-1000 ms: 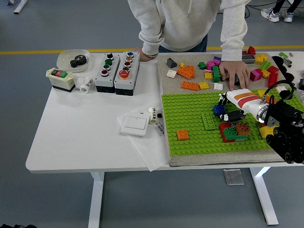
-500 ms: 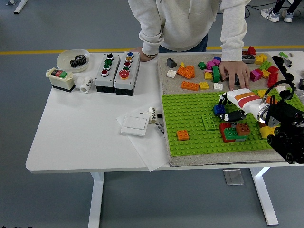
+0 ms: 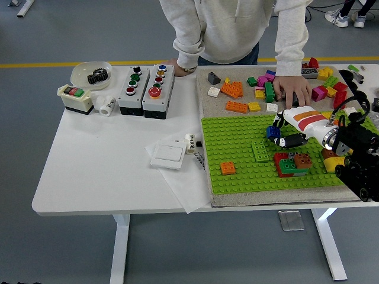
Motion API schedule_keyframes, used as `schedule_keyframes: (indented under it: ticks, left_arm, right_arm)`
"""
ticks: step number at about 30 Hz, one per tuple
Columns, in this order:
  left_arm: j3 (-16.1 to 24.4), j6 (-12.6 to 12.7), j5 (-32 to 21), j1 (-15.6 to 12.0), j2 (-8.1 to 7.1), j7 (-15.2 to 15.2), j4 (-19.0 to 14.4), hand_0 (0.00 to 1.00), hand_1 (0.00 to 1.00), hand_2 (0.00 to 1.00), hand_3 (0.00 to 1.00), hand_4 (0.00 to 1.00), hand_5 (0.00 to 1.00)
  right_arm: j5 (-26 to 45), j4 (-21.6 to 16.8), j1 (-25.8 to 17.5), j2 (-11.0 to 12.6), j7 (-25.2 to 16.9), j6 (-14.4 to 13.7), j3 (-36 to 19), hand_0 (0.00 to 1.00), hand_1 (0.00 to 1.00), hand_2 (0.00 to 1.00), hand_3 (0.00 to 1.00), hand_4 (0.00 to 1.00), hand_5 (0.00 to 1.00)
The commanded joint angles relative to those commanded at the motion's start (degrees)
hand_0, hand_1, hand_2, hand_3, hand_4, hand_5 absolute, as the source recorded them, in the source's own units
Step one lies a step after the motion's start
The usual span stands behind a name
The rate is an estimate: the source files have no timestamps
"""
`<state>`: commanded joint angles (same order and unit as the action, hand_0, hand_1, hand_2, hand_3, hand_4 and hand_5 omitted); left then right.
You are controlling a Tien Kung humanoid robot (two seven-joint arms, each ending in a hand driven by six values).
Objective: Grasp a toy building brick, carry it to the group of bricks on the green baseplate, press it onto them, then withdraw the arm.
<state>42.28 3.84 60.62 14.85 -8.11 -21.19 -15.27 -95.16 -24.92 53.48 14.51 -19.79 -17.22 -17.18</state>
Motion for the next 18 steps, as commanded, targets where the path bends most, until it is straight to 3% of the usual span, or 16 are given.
schedule_keyframes:
  ticks: [6, 13, 18]
  left_arm:
    - [-0.03, 0.11, -0.2, -0.2, 0.03, 0.15, 0.1, 0.772, 0.746, 0.738, 0.601, 0.676, 0.592]
    - [0.26, 0.2, 0.04, -0.68, -0.08, 0.39, 0.35, 0.773, 0.745, 0.738, 0.602, 0.675, 0.591]
    - [0.5, 0.28, 0.2, -0.95, -0.24, 0.47, 0.5, 0.772, 0.743, 0.738, 0.601, 0.675, 0.591]
  right_arm:
    - [-2.49, -2.68, 0.03, 1.46, -0.28, -0.31, -1.87, 0.533, 0.542, 0.567, 0.514, 0.698, 0.456]
    - [-9.64, -13.35, 0.43, 7.78, -0.61, -0.9, -4.95, 0.526, 0.539, 0.566, 0.515, 0.697, 0.454]
    - [-14.06, -21.69, 0.59, 12.66, 1.07, 1.48, -4.09, 0.519, 0.539, 0.566, 0.514, 0.697, 0.454]
